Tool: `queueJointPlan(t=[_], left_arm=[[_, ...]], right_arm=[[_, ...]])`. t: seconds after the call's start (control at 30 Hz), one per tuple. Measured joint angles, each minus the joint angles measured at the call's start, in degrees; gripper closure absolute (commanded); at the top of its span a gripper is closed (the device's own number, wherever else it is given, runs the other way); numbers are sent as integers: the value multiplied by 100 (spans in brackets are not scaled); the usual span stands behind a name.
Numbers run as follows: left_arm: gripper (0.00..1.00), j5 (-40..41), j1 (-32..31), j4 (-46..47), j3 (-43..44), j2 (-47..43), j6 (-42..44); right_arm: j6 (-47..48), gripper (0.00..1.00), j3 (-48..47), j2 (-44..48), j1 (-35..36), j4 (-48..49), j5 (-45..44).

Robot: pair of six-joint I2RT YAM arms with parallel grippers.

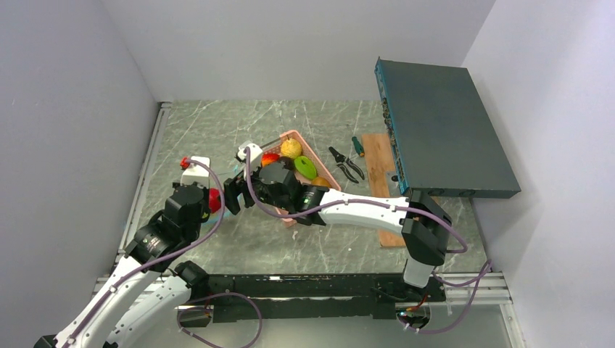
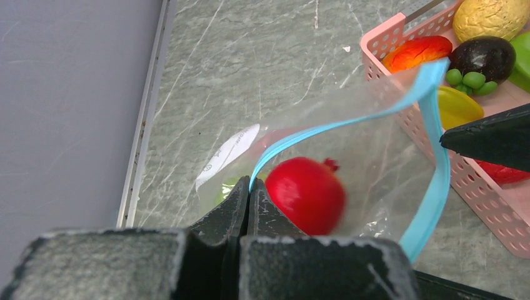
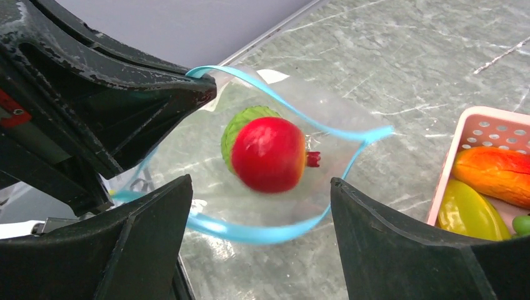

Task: Place the food in the zip-top bag and seal the zipper
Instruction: Place the fake vegetable in the zipper food storage bag, then pick up the fake vegetable from the bin.

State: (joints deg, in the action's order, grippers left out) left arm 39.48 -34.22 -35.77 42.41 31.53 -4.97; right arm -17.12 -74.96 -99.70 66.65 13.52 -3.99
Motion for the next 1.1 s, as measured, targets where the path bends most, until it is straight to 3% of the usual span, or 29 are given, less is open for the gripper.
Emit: queueJointPlan(t=[0.33, 0.6, 0.87, 1.1], left_arm=[[100, 0, 0, 0, -2, 4, 2], [100, 0, 0, 0, -2, 4, 0], [100, 0, 0, -2, -2, 4, -4], [100, 2, 0, 0, -2, 7, -2]], right_arm=[[-46, 18, -26, 90, 0, -258, -210], [-37, 19, 485, 984, 4, -459, -798], [225, 19, 1062, 1958, 4, -935, -1853], [330, 18, 1436, 2240, 2, -1856, -3139]])
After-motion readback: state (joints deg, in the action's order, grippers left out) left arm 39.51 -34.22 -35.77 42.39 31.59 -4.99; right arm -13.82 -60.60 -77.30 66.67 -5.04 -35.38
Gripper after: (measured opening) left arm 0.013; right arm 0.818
